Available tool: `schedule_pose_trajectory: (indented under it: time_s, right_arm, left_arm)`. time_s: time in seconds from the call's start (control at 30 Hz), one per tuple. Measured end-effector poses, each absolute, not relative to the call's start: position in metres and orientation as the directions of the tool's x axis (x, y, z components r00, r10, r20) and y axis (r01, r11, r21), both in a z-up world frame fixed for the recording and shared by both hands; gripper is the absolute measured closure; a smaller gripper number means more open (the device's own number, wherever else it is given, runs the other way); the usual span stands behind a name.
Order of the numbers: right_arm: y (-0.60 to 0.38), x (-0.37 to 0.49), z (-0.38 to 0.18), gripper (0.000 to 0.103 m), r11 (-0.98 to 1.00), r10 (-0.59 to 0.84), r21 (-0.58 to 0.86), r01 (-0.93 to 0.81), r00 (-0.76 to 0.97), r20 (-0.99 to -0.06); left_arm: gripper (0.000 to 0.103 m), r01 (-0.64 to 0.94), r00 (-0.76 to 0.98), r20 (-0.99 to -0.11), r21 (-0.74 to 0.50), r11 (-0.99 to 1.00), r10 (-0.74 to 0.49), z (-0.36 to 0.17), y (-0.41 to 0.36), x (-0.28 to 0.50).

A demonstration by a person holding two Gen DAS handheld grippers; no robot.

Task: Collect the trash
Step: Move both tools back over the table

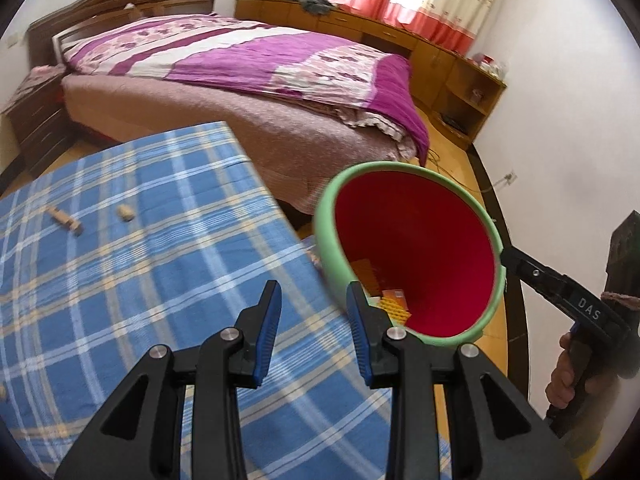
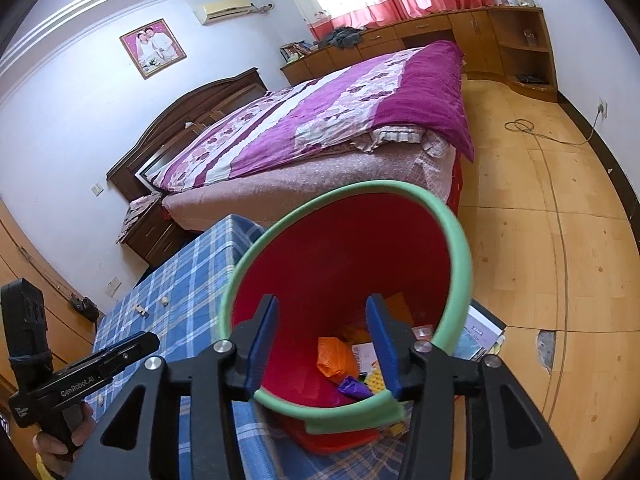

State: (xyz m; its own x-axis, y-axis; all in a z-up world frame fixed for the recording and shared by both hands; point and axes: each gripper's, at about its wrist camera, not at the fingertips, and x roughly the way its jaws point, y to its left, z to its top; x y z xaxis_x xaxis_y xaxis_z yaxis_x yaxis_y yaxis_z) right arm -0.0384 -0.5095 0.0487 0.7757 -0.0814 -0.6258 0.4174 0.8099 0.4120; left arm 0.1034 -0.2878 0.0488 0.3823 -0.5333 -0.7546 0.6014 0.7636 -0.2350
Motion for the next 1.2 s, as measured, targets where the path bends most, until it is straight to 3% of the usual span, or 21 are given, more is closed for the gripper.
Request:
schedule_pose_trajectory:
  time_s: [1.2]
  right_arm:
    - [-0.361,0.031,0.051,0.049,0.881,0.124,0.417,0.222,0.743,-0.658]
  left_arm:
    - [0.069,0.128,0.595,-0.766,-0.209,0.970,-0.244,0.036,-0.036,0.129]
